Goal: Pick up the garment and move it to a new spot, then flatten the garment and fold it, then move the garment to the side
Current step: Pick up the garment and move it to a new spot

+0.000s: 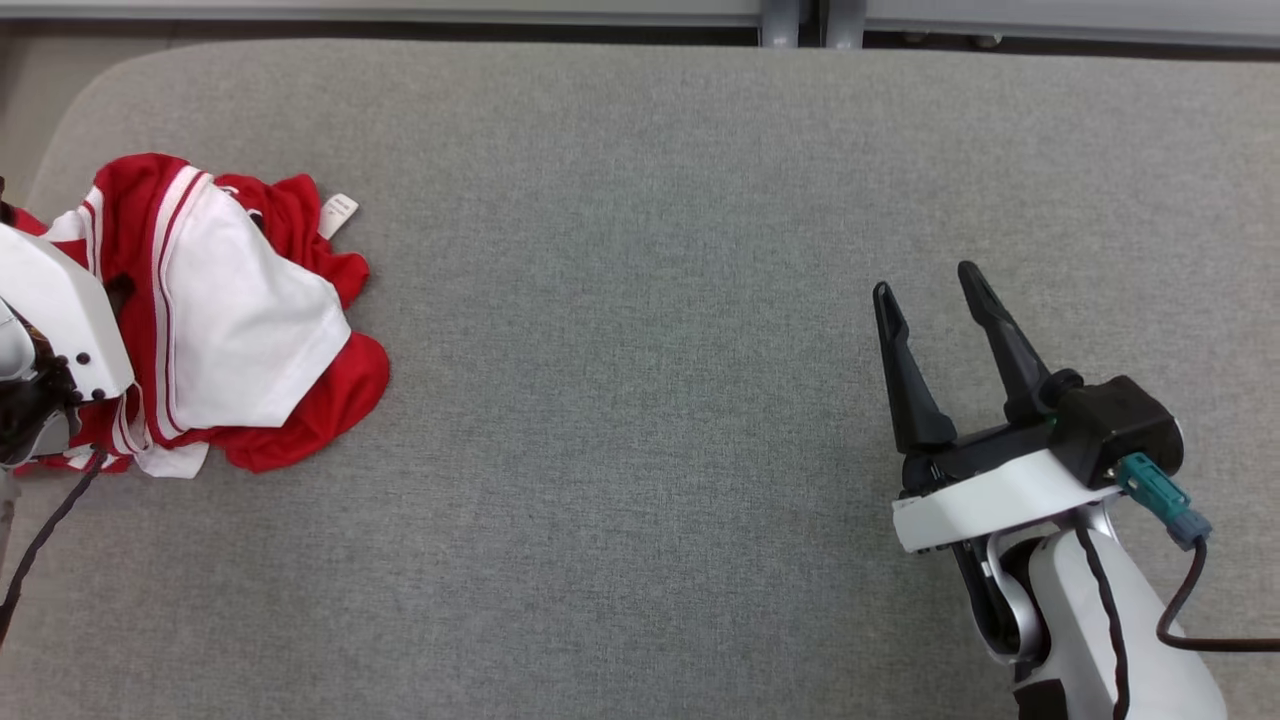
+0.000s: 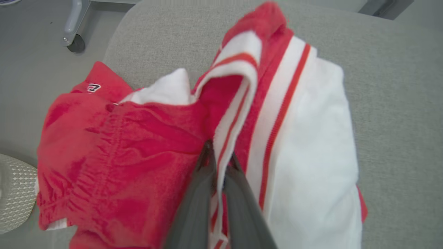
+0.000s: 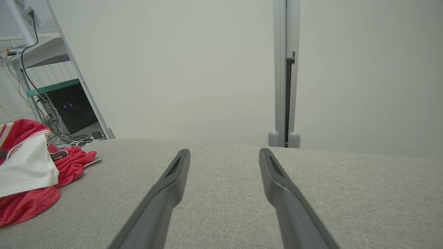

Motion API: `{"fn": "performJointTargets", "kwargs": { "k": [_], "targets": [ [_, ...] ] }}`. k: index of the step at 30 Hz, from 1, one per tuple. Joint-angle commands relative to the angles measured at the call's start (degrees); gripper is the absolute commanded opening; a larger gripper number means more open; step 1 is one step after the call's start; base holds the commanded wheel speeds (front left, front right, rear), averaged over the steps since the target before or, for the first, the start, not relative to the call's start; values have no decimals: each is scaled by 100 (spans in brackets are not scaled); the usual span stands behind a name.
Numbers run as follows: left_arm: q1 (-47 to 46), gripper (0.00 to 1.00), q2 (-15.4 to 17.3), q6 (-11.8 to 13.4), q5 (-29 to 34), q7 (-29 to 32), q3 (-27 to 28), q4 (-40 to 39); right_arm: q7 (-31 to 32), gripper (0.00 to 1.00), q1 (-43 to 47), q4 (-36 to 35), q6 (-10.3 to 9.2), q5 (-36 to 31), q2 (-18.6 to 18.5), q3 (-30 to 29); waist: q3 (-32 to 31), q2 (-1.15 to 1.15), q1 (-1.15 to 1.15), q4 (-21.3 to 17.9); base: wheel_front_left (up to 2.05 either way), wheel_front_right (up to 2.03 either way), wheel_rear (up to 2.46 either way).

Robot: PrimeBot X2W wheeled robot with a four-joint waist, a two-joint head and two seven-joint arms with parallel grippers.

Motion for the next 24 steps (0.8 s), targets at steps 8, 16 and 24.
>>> {"fn": "performJointTargets", "kwargs": {
  "k": [8,16,24],
  "targets": [
    [-152,0,245,-1,179,-501,-639,-629,-30,100,372,166,11,118,-21,13,-808,0,0,46,0,0,0],
    [-343,0,336,-2,116,-497,-1048,-1938,-30,100,714,218,11,393,-20,76,-1545,0,0,-157,0,0,0],
    [-309,0,159,229,46,-291,-1128,-3383,-29,100,825,173,11,463,-22,66,-1838,0,0,-794,0,0,0]
  ]
}}
